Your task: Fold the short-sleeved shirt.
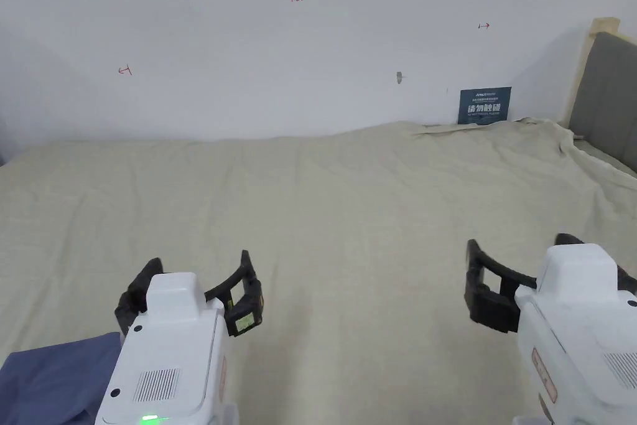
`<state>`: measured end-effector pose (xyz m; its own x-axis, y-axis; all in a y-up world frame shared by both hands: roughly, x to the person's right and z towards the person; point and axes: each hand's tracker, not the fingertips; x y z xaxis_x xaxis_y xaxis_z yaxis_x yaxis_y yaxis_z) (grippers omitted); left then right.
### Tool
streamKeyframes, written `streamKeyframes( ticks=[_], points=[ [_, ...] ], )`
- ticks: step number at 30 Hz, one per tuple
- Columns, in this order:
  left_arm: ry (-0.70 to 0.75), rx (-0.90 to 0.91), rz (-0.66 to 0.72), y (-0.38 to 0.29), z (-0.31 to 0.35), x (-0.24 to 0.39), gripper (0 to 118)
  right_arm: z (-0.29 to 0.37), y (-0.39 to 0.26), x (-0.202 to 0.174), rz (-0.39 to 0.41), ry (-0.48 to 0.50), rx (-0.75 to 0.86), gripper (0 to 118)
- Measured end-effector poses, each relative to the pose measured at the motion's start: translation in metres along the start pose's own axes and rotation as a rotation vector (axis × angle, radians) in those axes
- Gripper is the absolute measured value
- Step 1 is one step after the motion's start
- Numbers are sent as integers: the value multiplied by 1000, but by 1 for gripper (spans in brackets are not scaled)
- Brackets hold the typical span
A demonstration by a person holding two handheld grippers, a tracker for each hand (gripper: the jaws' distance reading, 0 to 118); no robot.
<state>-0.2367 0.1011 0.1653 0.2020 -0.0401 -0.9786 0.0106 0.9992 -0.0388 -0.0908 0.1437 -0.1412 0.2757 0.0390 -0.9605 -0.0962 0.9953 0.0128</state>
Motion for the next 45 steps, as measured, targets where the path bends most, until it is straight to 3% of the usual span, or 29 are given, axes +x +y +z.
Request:
streamKeyframes(
  ticks=[2, 3, 45],
  points=[
    [2, 12, -4, -1, 2, -1, 118, 0, -1, 1, -5, -9, 10, 113],
    [2, 19, -4, -1, 2, -1, 118, 1, -1, 1, -7, -7, 15, 114],
    [7, 43, -46, 4, 0, -2, 118, 0, 1, -1, -23, -6, 28, 114]
  ],
)
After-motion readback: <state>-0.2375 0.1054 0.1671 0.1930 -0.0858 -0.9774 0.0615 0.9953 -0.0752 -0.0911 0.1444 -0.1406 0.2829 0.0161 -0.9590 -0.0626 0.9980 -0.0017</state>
